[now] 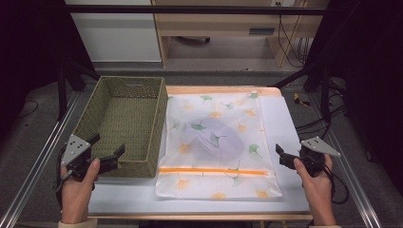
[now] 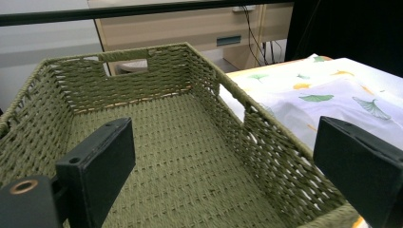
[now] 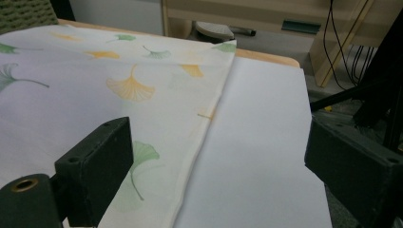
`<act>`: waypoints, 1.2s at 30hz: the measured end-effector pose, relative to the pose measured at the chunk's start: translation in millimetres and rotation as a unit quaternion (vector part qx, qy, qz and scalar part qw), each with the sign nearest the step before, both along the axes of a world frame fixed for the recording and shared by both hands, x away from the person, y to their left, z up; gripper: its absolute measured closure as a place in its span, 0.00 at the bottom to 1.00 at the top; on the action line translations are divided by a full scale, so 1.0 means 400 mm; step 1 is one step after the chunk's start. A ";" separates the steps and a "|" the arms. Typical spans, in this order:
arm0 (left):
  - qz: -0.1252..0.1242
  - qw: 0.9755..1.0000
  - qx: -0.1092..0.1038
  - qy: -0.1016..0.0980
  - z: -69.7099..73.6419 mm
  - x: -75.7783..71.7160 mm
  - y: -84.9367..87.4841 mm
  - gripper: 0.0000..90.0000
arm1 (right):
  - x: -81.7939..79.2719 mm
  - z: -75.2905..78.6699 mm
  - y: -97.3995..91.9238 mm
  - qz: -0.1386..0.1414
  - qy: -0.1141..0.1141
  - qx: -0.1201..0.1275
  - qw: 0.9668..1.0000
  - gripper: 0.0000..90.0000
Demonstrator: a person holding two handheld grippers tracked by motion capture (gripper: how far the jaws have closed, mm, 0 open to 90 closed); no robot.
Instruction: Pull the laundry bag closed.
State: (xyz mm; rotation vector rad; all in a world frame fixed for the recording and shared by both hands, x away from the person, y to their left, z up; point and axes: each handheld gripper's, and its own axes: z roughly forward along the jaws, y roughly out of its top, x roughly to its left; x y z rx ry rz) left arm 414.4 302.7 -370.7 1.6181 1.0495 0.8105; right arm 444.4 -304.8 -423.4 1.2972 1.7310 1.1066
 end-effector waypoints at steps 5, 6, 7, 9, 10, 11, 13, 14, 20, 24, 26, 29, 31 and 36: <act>0.010 1.000 -0.006 0.000 -0.017 0.006 0.016 0.07 | -0.001 -0.037 -0.009 -0.006 0.011 0.007 1.000 0.10; 0.009 1.000 -0.006 0.001 -0.021 0.008 0.018 0.07 | 0.000 -0.044 -0.010 -0.007 0.015 0.007 1.000 0.10; 0.009 1.000 -0.007 0.002 -0.025 0.009 0.018 0.07 | 0.001 -0.050 -0.011 -0.009 0.015 0.008 1.000 0.10; 0.011 1.000 -0.007 0.002 -0.031 0.011 0.021 0.07 | 0.001 -0.062 -0.014 -0.011 0.020 0.009 1.000 0.10; 0.012 1.000 -0.013 0.001 -0.034 0.011 0.021 0.08 | 0.001 -0.066 -0.015 -0.011 0.021 0.009 1.000 0.10; 0.009 1.000 -0.015 0.001 -0.037 0.011 0.021 0.08 | 0.000 -0.070 -0.015 -0.012 0.025 0.008 1.000 0.10; 0.008 1.000 -0.012 0.005 -0.041 0.013 0.022 0.07 | -0.003 -0.079 -0.017 -0.014 0.038 0.001 0.999 0.10; 0.007 1.000 -0.011 0.004 -0.042 0.014 0.024 0.08 | -0.005 -0.081 -0.017 -0.015 0.042 0.001 0.999 0.10; 0.005 1.000 -0.009 0.004 -0.055 0.012 0.026 0.08 | -0.019 -0.100 -0.027 -0.023 0.053 0.006 0.998 0.11; 0.003 1.000 -0.003 0.002 -0.059 0.004 0.023 0.08 | -0.027 -0.111 -0.030 -0.027 0.049 0.008 0.998 0.11; 0.004 1.000 -0.002 0.001 -0.062 0.000 0.023 0.07 | -0.033 -0.114 -0.029 -0.027 0.054 0.008 0.998 0.11; 0.007 1.000 -0.001 -0.002 -0.065 -0.007 0.025 0.08 | -0.040 -0.120 -0.027 -0.028 0.056 -0.003 0.998 0.11; 0.007 1.000 0.000 -0.002 -0.064 -0.011 0.027 0.08 | -0.046 -0.126 -0.025 -0.026 0.060 -0.004 0.998 0.11; 0.011 1.000 -0.006 -0.008 -0.063 -0.019 0.032 0.08 | -0.052 -0.141 -0.025 -0.026 0.073 -0.018 0.997 0.12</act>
